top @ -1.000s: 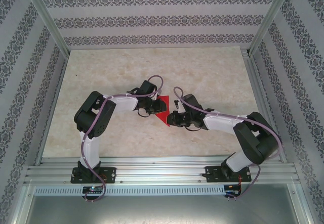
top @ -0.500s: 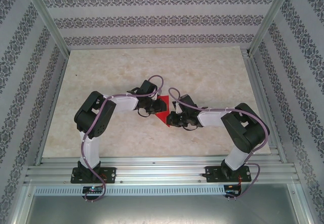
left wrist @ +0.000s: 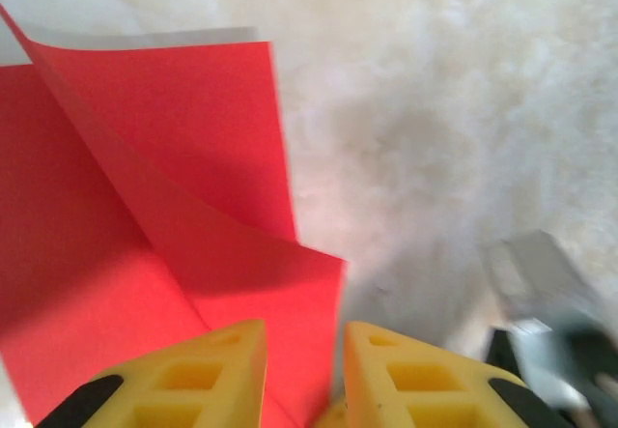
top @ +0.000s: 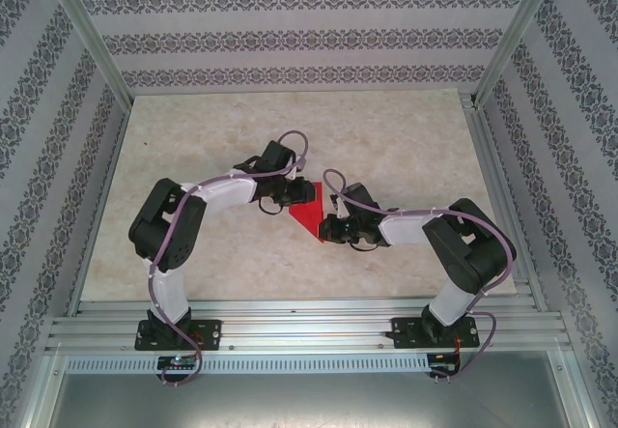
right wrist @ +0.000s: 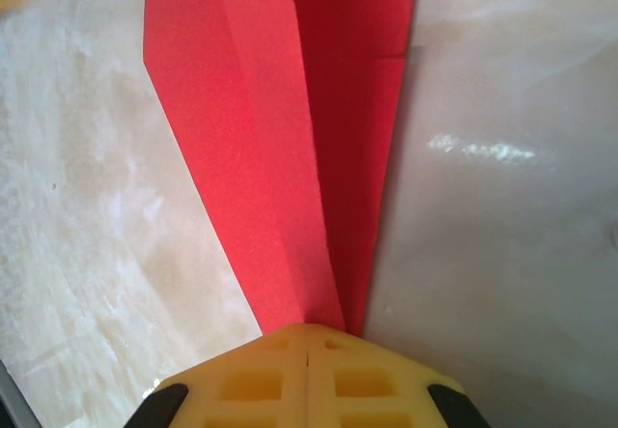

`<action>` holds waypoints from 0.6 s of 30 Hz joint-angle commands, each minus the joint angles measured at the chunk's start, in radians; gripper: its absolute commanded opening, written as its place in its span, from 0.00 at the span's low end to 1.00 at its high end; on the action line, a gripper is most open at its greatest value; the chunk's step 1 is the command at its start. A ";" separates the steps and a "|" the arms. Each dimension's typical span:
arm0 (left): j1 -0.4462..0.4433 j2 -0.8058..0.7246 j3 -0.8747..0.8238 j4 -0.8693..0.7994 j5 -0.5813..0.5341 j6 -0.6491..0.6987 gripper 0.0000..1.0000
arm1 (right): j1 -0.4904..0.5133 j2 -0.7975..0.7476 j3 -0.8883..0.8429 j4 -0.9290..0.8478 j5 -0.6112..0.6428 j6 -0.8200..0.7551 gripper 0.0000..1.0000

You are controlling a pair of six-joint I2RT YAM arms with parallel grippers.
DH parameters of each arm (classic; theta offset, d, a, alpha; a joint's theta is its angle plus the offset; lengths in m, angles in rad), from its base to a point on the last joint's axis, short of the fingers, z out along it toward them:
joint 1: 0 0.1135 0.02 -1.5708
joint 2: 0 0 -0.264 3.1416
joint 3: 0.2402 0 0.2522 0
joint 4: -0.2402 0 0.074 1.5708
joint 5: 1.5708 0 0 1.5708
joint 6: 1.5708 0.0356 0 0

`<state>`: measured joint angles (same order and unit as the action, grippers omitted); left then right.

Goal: Fold a paper plane with a square sheet of paper (fold left side to right side)

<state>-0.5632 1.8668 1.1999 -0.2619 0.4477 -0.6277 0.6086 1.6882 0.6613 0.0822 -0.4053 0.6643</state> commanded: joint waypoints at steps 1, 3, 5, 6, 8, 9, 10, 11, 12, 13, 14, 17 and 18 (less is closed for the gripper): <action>-0.003 -0.106 -0.066 0.033 0.017 0.031 0.27 | 0.010 0.079 -0.045 -0.223 0.069 -0.002 0.05; -0.023 -0.124 -0.112 0.059 0.038 0.022 0.26 | 0.011 0.080 -0.037 -0.234 0.074 -0.007 0.05; -0.046 -0.118 -0.148 0.104 0.062 -0.002 0.24 | 0.011 0.082 -0.034 -0.239 0.075 -0.010 0.05; -0.058 -0.110 -0.164 0.133 0.074 -0.018 0.24 | 0.010 0.083 -0.032 -0.239 0.076 -0.011 0.05; -0.072 -0.090 -0.175 0.168 0.073 -0.040 0.23 | 0.011 0.084 -0.032 -0.240 0.075 -0.011 0.05; -0.077 -0.076 -0.174 0.179 0.070 -0.046 0.22 | 0.011 0.085 -0.034 -0.241 0.076 -0.011 0.05; -0.079 -0.064 -0.171 0.184 0.070 -0.053 0.21 | 0.011 0.084 -0.033 -0.242 0.077 -0.011 0.05; -0.082 -0.050 -0.165 0.191 0.071 -0.060 0.20 | 0.010 0.085 -0.032 -0.246 0.078 -0.011 0.05; -0.084 -0.037 -0.160 0.199 0.074 -0.064 0.20 | 0.011 0.086 -0.031 -0.248 0.079 -0.014 0.05; -0.087 -0.027 -0.156 0.201 0.074 -0.068 0.19 | 0.011 0.083 -0.030 -0.251 0.079 -0.014 0.05; -0.089 -0.018 -0.154 0.204 0.073 -0.070 0.19 | 0.011 0.082 -0.028 -0.254 0.080 -0.015 0.04; -0.092 0.001 -0.146 0.213 0.071 -0.074 0.19 | 0.013 0.076 -0.026 -0.259 0.084 -0.015 0.04; -0.092 0.007 -0.142 0.211 0.068 -0.075 0.18 | 0.012 0.077 -0.025 -0.260 0.083 -0.016 0.04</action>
<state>-0.6445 1.8587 1.0328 -0.1116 0.5087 -0.6861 0.6086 1.6936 0.6861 0.0380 -0.4057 0.6613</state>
